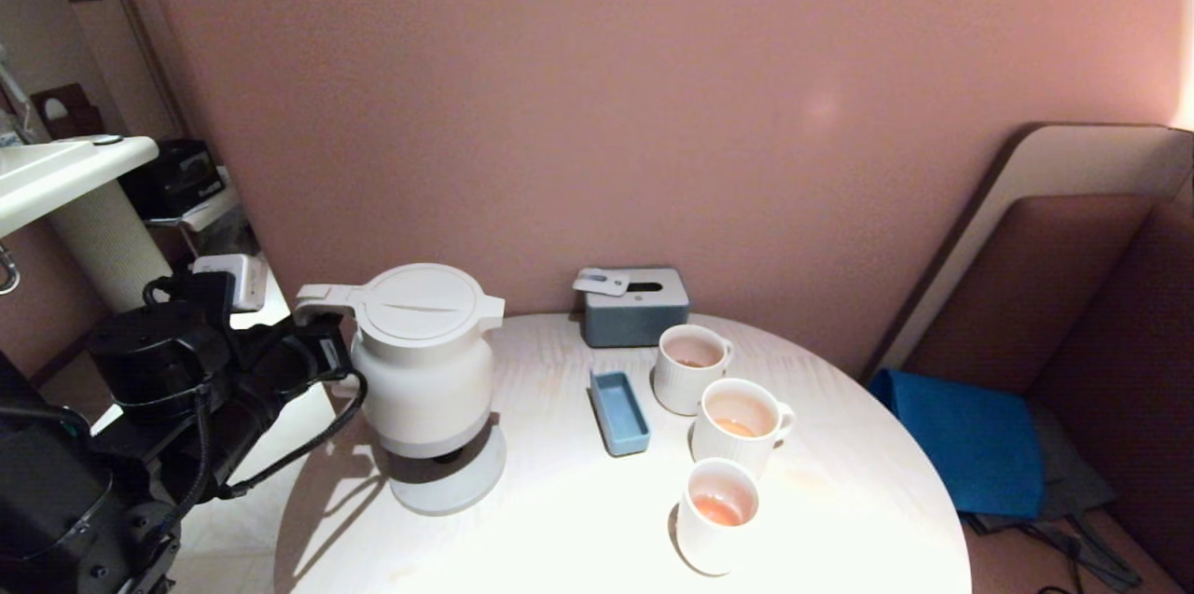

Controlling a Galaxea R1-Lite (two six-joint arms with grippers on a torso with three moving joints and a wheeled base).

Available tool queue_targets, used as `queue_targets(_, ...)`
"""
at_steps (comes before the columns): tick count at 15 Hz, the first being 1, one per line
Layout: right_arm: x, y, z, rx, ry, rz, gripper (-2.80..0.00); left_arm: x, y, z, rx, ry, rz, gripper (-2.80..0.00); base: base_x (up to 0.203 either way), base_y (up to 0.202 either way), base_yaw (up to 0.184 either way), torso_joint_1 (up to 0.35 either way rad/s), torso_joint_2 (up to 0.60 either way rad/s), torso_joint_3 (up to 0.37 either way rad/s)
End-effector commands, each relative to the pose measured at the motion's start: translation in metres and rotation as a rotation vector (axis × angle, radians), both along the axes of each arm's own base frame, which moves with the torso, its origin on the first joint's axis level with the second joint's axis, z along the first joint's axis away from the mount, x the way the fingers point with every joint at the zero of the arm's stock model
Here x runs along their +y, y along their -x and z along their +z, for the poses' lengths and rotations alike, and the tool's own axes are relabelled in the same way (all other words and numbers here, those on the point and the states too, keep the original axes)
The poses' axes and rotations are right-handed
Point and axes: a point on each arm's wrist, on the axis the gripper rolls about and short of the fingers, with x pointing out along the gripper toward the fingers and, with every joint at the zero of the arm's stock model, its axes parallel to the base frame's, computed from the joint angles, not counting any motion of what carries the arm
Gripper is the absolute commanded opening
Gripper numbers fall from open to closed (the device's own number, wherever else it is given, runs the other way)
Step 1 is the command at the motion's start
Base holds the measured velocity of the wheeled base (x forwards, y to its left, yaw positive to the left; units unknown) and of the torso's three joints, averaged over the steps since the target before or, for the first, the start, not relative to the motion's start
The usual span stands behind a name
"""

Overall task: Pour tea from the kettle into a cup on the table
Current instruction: Pick up the kettle, then pour water into the cup

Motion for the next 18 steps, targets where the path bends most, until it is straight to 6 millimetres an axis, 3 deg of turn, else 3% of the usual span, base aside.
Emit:
queue_targets(1,0.0,0.0,0.0,0.001,0.001,0.001,-2.8,0.0,0.004,0.008,-0.035,0.005,-0.002,-2.8,0.0,0.0,0.0,0.0,0.0,0.0)
queue_targets(12,0.0,0.0,0.0,0.001,0.001,-0.001,-2.8,-0.001,0.006,0.01,-0.039,0.006,-0.005,-2.8,0.0,0.0,0.0,0.0,0.0,0.0)
queue_targets(18,0.0,0.0,0.0,0.001,0.001,0.0,-2.8,-0.019,0.015,0.012,-0.038,0.012,-0.073,-2.8,0.0,0.0,0.0,0.0,0.0,0.0)
